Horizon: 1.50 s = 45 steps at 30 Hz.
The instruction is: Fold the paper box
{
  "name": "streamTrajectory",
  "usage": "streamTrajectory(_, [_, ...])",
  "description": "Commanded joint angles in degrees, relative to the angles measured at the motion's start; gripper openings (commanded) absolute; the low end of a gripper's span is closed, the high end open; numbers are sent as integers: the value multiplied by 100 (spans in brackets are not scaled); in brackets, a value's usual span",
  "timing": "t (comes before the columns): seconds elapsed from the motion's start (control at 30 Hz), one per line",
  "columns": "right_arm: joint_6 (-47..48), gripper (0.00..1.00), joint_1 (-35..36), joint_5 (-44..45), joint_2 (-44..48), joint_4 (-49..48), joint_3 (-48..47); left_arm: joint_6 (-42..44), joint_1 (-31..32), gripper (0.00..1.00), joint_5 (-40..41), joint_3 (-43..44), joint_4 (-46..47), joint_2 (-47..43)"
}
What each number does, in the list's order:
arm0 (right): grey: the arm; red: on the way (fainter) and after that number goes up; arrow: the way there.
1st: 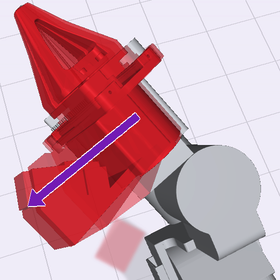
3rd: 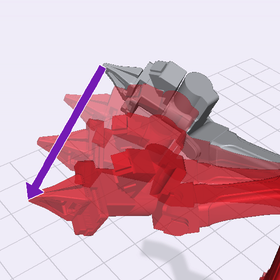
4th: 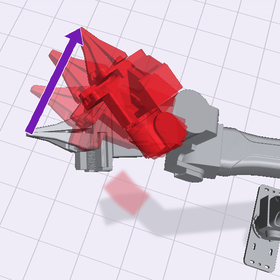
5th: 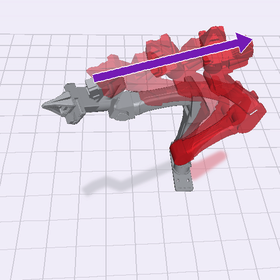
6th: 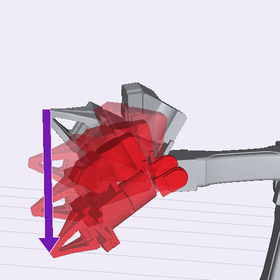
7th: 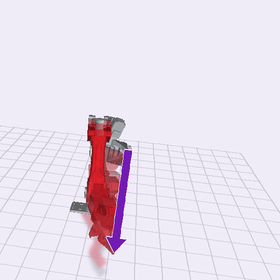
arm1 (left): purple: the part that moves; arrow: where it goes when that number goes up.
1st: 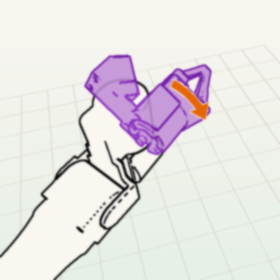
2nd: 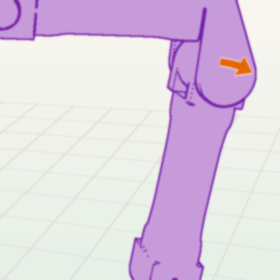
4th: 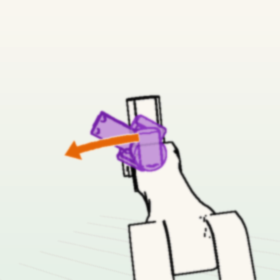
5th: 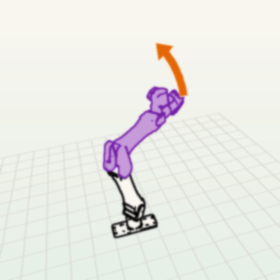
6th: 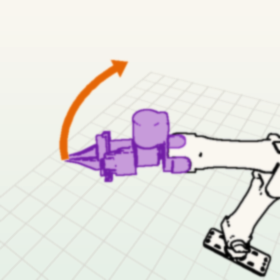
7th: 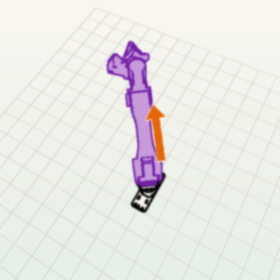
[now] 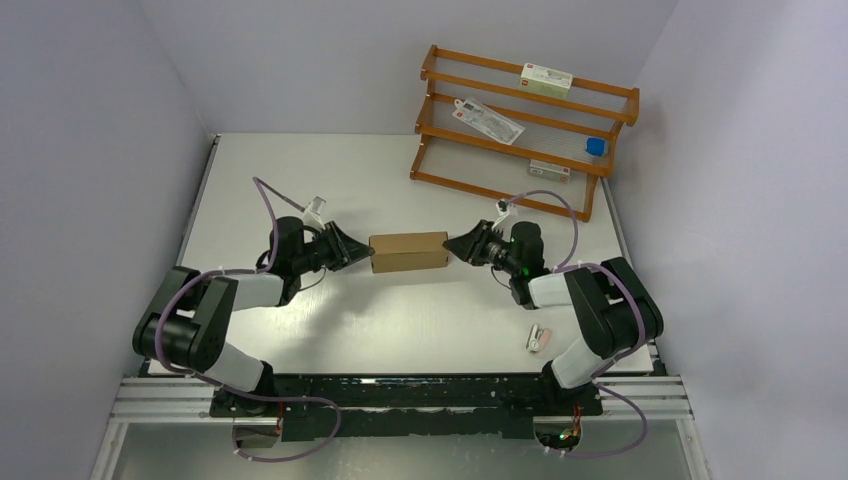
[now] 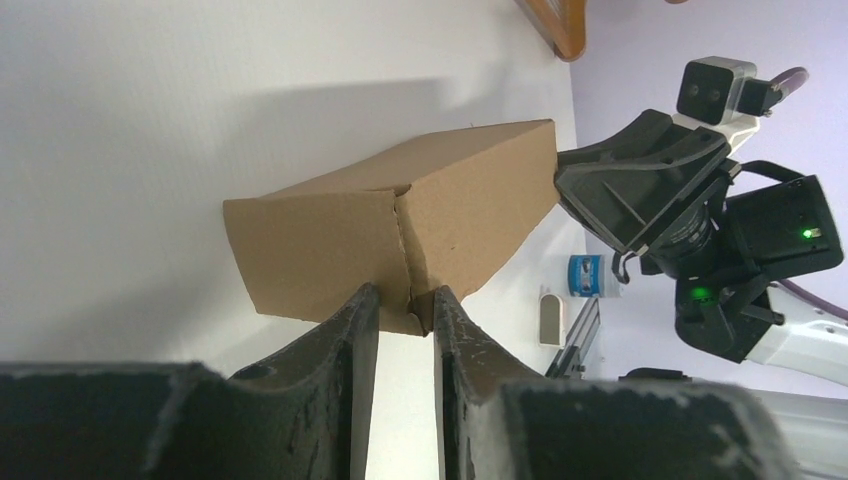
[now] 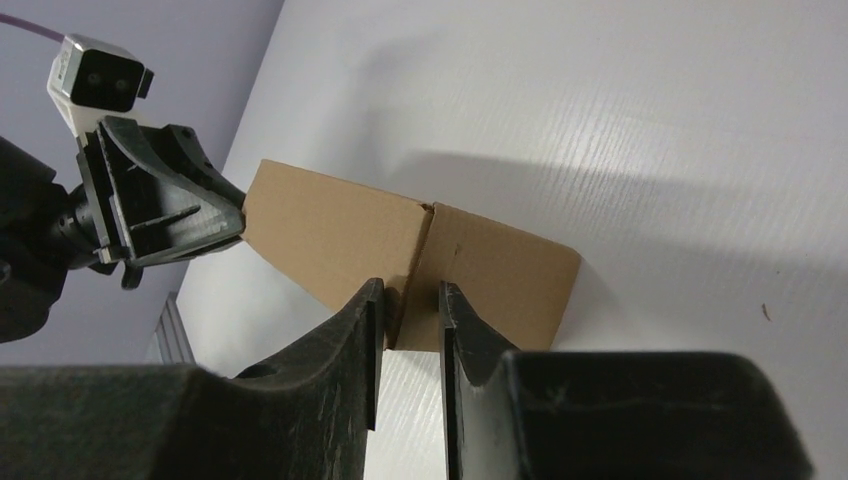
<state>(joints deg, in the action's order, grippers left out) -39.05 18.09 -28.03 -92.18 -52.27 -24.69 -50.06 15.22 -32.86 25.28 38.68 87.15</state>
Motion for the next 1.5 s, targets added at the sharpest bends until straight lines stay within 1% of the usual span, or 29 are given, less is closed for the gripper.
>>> streamTrajectory(0.0, [111, 23, -167, -454, -39, 1316, 116, 813, -19, 12, 803, -42, -1743, 58])
streamTrajectory(0.13, [93, 30, -396, -766, 38, 1292, -52, 914, -19, 13, 908, 125, -1961, -107])
streamTrajectory(0.23, [14, 31, -394, -1060, -122, 1142, -175, 1088, -19, 13, 869, 337, -2175, -68])
streamTrajectory(0.37, [-247, 24, -394, -1314, -514, 650, -117, 995, 6, 12, 634, 319, -2002, 9])
streamTrajectory(0.43, [-359, 20, -394, -1442, -704, 388, -45, 986, 16, 14, 545, 317, -2006, -13])
streamTrajectory(0.5, [-424, 20, -400, -1576, -745, 279, -36, 1012, 8, 19, 534, 414, -2202, -129])
streamTrajectory(0.57, [-369, 21, -416, -1580, -659, 438, -106, 1016, -6, 29, 601, 566, -2519, -301])
streamTrajectory(0.67, [-170, 27, -428, -1412, -436, 839, -271, 978, -34, 39, 670, 809, -2773, -553])
streamTrajectory(0.77, [-27, 30, -448, -1338, -310, 1135, -434, 912, -82, 44, 698, 1021, -2866, -732])
streamTrajectory(0.83, [-65, 31, -478, -1345, -275, 1133, -501, 875, -105, 47, 719, 1128, -2887, -748])
streamTrajectory(1.03, [-74, 40, -482, -1379, -112, 1215, -720, 707, -107, 49, 504, 1323, -2577, -501])
streamTrajectory(1.2, [-137, 45, -490, -1359, -153, 1241, -931, 608, -107, 49, 310, 1445, -2301, -167])
streamTrajectory(1.3, [-227, 45, -490, -1404, -287, 1109, -1046, 688, -107, 49, 345, 1562, -2320, 73])
streamTrajectory(1.47, [-316, 43, -473, -1425, -512, 924, -1077, 594, -100, 40, 193, 1572, -1998, 444])
